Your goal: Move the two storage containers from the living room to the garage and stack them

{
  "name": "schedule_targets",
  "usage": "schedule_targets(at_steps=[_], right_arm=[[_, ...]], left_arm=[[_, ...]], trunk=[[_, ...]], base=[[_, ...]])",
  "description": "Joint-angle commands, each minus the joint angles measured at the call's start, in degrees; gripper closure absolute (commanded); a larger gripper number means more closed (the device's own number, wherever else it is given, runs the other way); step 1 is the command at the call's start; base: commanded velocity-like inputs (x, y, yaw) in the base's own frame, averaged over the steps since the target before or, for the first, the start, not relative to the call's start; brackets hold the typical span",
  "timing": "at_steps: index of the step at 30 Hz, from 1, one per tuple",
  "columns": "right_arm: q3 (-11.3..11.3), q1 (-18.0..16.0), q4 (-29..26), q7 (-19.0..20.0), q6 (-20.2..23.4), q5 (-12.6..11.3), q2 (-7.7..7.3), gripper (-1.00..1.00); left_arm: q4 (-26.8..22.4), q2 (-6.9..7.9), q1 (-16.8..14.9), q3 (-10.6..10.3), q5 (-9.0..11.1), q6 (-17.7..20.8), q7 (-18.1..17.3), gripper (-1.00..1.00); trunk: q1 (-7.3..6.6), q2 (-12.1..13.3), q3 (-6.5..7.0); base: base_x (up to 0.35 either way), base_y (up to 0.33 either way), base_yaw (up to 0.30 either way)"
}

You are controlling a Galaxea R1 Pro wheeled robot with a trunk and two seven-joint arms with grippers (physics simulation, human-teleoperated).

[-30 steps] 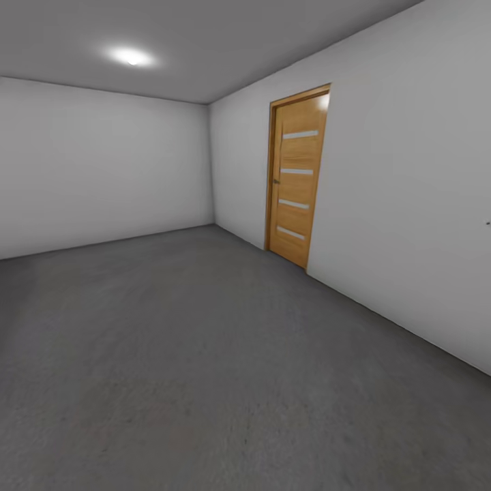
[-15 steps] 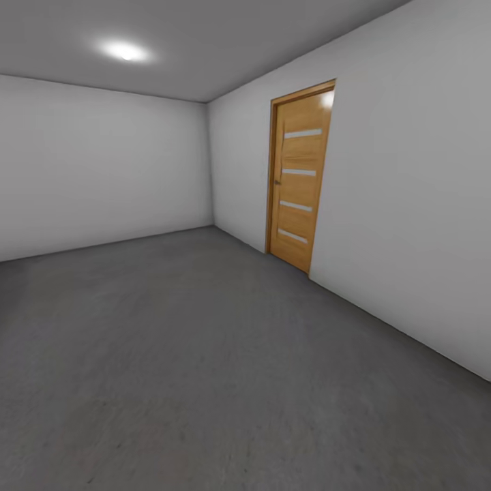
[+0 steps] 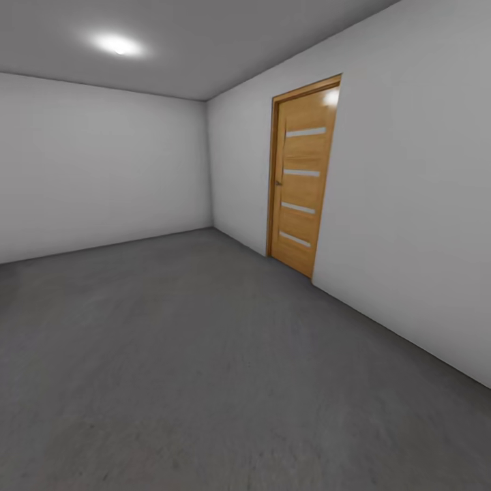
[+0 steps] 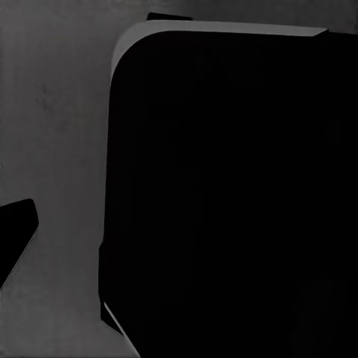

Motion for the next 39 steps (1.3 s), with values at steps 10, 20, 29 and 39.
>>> schedule_targets(at_steps=[10,20,29,39], right_arm=[[0.5,0.0,0.0,0.0,-0.2,-0.6,-0.07,-1.00],[0.5,0.0,0.0,0.0,-0.2,-0.6,-0.09,-1.00],[0.5,0.0,0.0,0.0,-0.3,-0.6,-0.07,-1.00],[0.5,0.0,0.0,0.0,-0.2,-0.6,0.01,-1.00]], left_arm=[[0.0,0.07,0.0,0.0,0.6,0.0,0.0,-1.00],[0.0,0.17,0.0,0.0,0.6,0.0,0.0,-1.00],[0.0,0.17,0.0,0.1,0.6,0.0,0.1,-1.00],[0.0,0.17,0.0,0.1,0.7,0.0,0.2,-1.00]], trunk=[[0.03,0.0,-0.05],[0.03,0.0,-0.05],[0.03,0.0,-0.05],[0.03,0.0,-0.05]], base=[[0.321,0.000,0.000],[0.321,0.000,0.000],[0.321,0.000,0.000],[0.321,0.000,0.000]])
